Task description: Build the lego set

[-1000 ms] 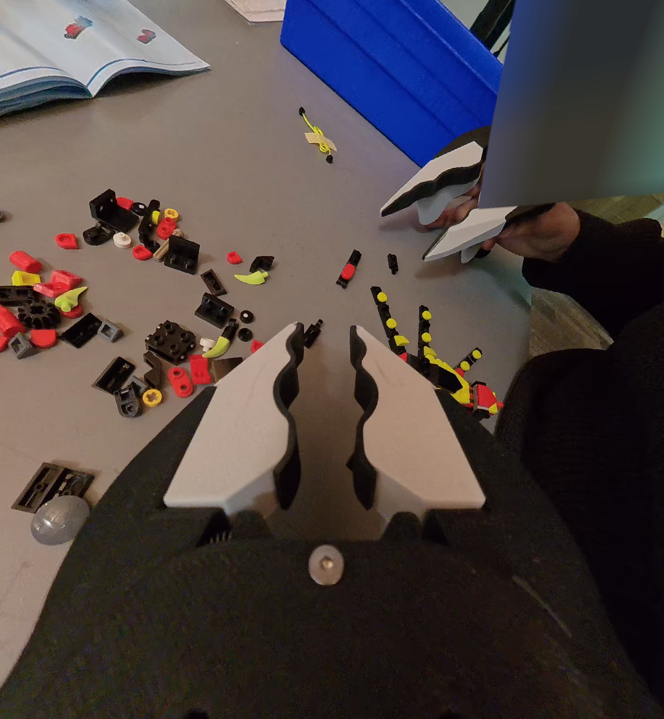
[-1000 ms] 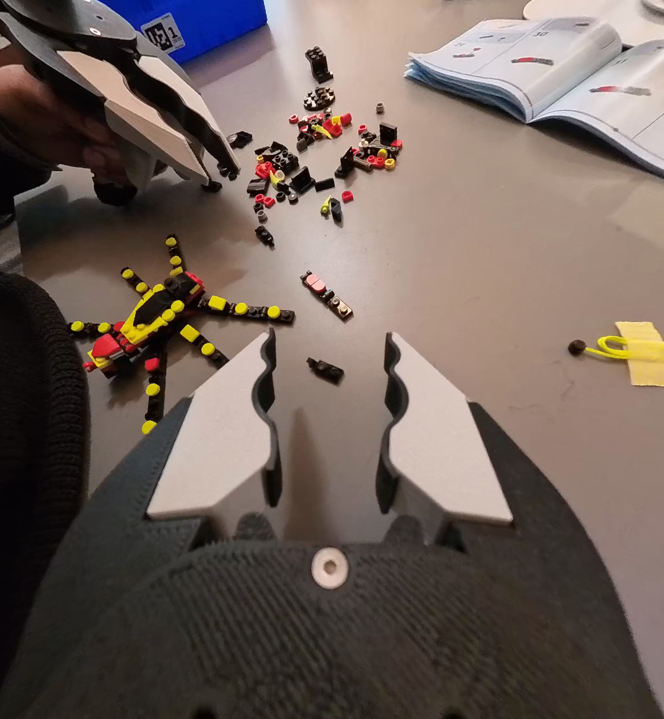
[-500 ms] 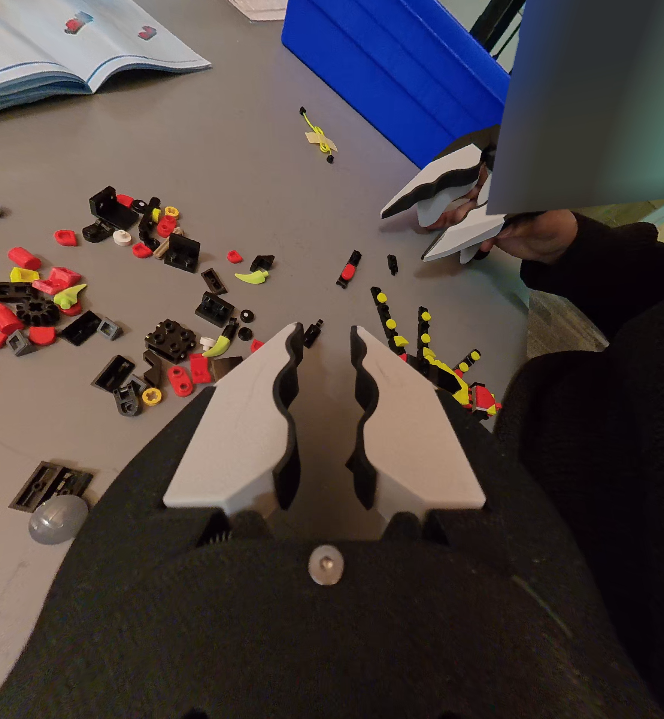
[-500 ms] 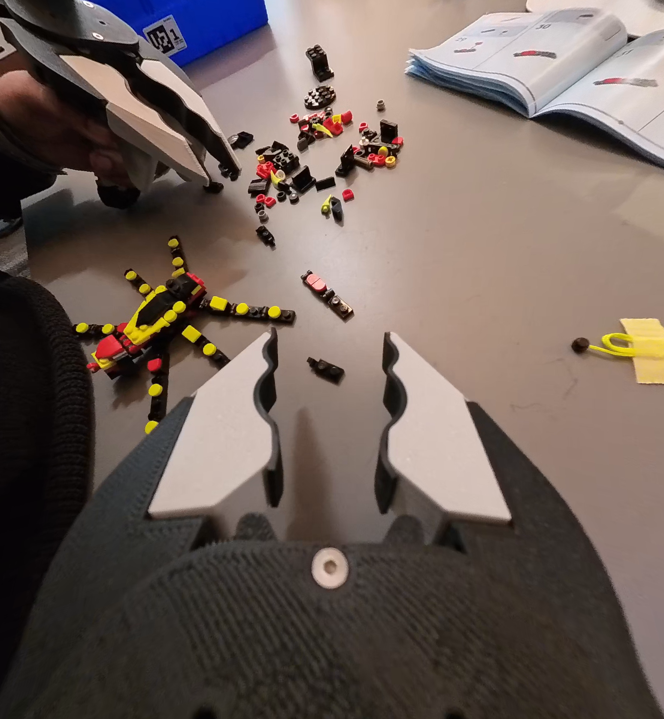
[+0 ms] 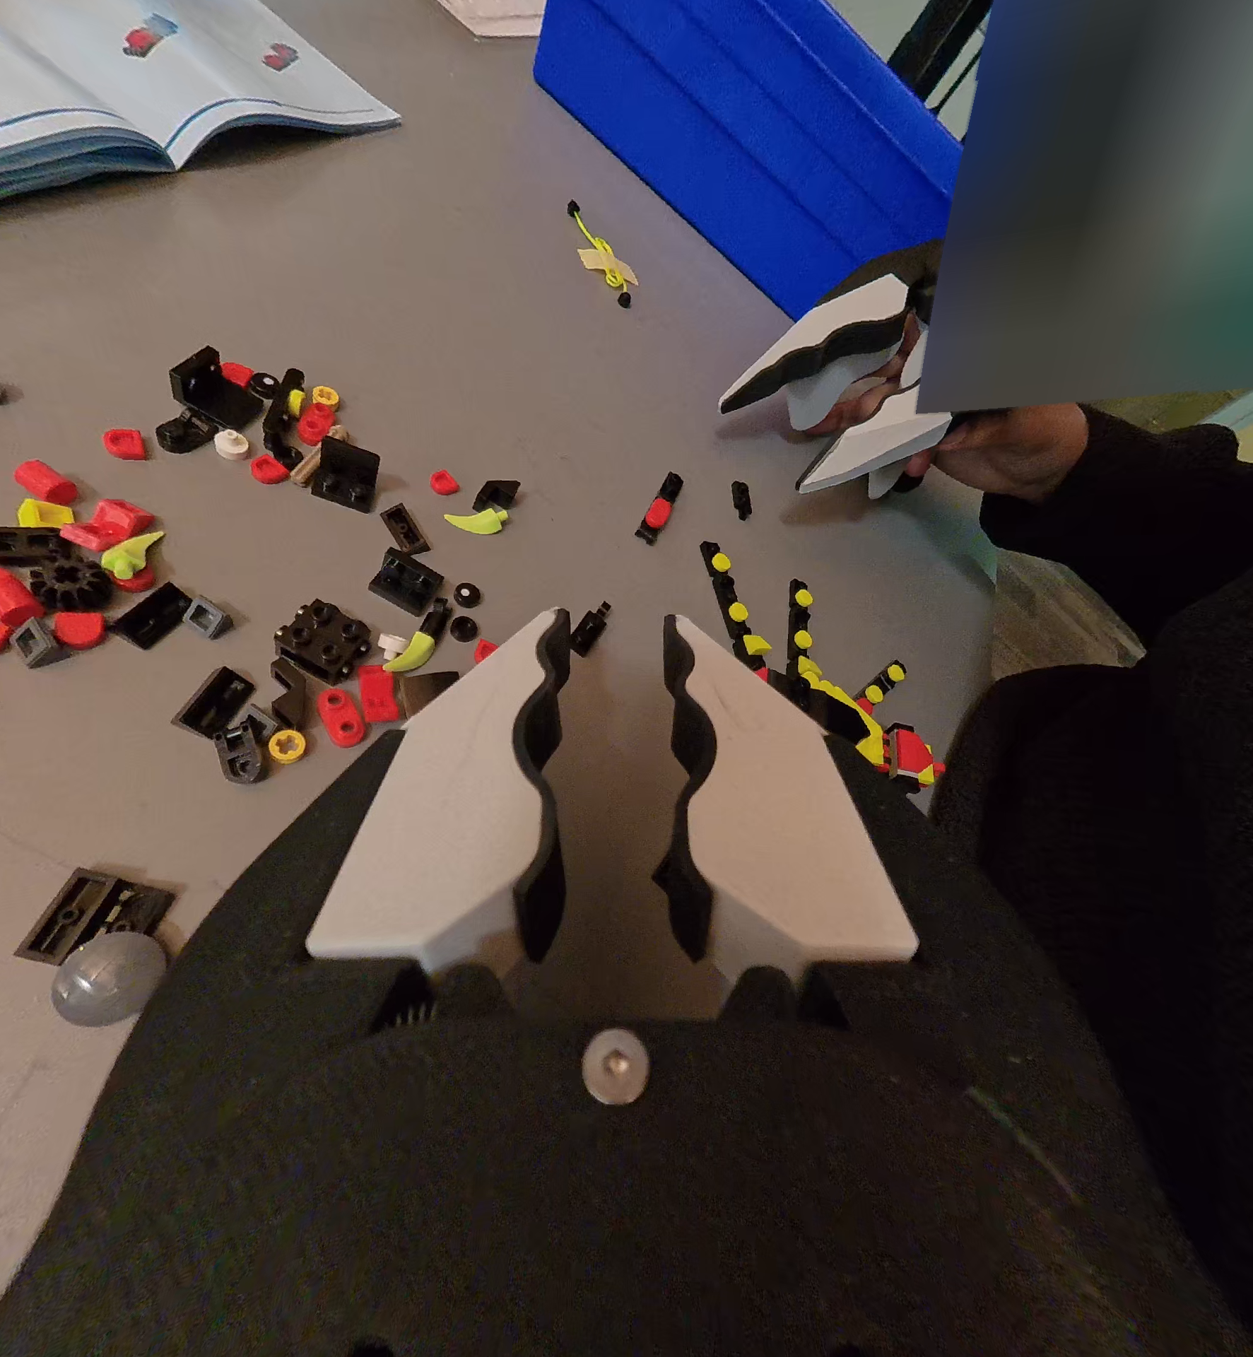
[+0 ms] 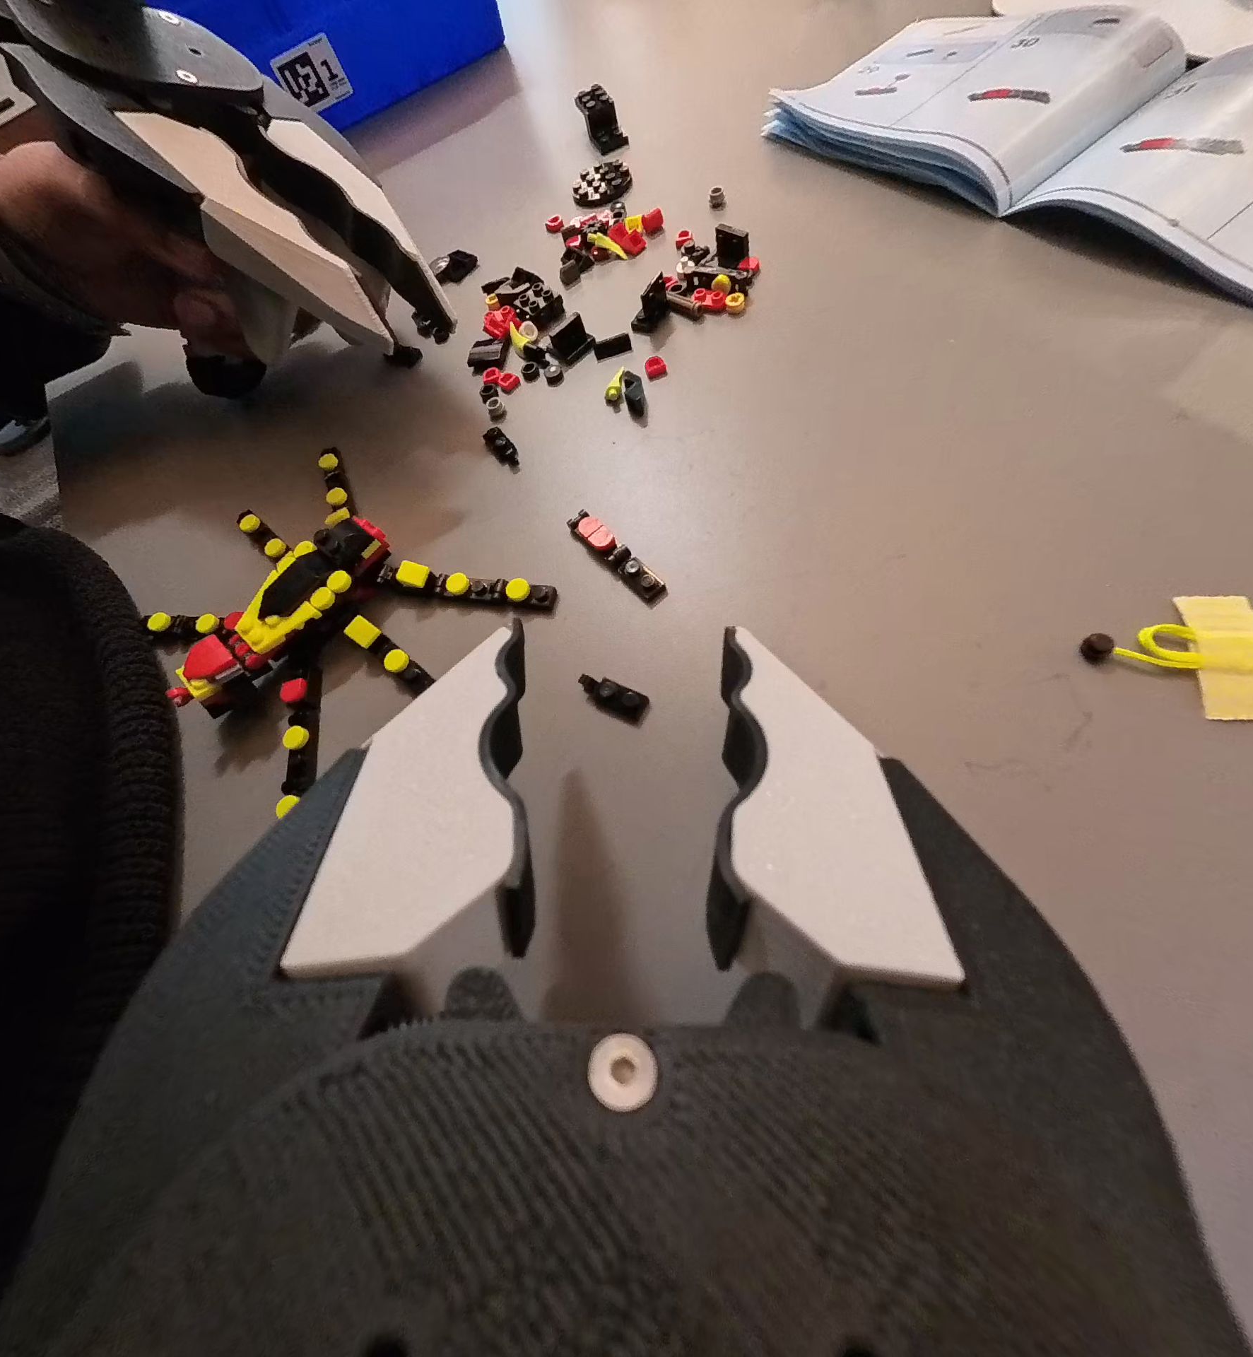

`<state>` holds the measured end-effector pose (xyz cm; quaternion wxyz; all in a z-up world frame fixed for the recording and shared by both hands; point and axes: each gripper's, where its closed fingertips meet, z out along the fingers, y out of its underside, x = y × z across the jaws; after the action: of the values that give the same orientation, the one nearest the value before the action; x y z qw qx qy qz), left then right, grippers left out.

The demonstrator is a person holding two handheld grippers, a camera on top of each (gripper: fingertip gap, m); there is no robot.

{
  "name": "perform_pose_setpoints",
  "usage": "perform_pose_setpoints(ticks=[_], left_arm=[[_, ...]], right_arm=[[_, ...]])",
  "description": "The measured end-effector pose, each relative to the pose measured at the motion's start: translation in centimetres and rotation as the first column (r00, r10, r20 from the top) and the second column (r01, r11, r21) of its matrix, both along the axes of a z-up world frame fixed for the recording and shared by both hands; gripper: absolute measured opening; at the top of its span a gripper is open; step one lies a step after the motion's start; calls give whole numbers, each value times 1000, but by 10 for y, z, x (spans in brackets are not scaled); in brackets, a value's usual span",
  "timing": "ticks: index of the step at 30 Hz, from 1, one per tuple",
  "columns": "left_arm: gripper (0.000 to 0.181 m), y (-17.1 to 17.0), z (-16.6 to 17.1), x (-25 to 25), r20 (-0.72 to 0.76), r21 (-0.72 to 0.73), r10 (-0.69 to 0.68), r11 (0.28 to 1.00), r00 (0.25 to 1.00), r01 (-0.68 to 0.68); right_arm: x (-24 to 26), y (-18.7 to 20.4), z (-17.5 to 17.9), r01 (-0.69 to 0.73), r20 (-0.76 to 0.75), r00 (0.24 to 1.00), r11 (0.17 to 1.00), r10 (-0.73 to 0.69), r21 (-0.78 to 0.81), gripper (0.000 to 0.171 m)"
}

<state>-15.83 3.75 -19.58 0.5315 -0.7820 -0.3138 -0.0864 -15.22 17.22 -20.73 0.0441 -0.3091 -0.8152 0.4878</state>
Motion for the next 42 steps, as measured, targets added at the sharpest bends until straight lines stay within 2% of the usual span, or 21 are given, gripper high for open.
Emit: perform_pose_setpoints(ticks=[33,42], left_arm=[[25,0,-1,0,9,1,1,1000,1000,-1],[25,0,-1,0,12,1,1,1000,1000,-1]], right_arm=[[-3,2,1,20,11,1000,1000,-20,-14,56],[0,0,-8,2,12,1000,999,-3,50,57]])
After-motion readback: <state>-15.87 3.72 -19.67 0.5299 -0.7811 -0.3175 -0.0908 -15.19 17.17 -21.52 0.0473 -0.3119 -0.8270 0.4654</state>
